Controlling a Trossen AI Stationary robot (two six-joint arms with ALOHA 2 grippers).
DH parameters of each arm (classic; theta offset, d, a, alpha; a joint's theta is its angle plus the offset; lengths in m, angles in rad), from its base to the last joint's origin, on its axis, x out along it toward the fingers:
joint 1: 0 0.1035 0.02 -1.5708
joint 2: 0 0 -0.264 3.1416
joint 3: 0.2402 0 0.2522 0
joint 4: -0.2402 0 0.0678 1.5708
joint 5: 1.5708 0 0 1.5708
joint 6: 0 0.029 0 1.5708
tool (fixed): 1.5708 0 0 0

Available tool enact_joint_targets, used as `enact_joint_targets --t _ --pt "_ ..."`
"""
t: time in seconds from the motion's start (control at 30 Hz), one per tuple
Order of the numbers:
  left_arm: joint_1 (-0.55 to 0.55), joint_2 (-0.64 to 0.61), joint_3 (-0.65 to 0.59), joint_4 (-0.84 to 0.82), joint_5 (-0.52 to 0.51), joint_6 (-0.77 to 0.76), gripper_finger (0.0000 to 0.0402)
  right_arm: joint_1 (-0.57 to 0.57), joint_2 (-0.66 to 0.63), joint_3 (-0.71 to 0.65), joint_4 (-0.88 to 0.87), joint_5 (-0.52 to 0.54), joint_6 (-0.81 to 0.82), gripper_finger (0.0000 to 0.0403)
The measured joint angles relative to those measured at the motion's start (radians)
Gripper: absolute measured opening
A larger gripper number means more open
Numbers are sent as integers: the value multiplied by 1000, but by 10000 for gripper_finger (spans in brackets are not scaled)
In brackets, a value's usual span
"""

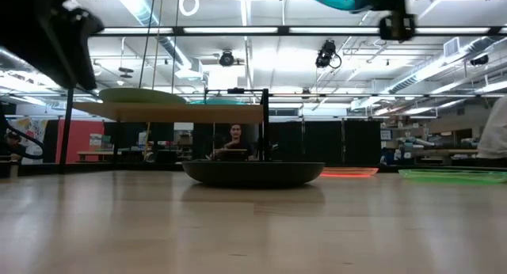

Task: Place and stack plates onto a shelf
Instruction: Stack the blue plate on top of the blue plate on the shelf

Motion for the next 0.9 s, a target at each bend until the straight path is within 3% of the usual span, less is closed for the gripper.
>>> enact_joint_targets --t 0.23,0.4,0.7,0.9 --pt "-6 0 -152 255 -1 -1 189 -202 153 233 1 -3 -183 2" --pt "-5 0 -198 345 -1 -1 189 -331 299 413 -2 -57 -292 2" --pt "-5 1 -215 407 -25 3 189 -503 604 731 0 -179 -372 2" --pt "-5 1 -215 411 -27 4 189 -585 773 866 -1 -256 -369 2"
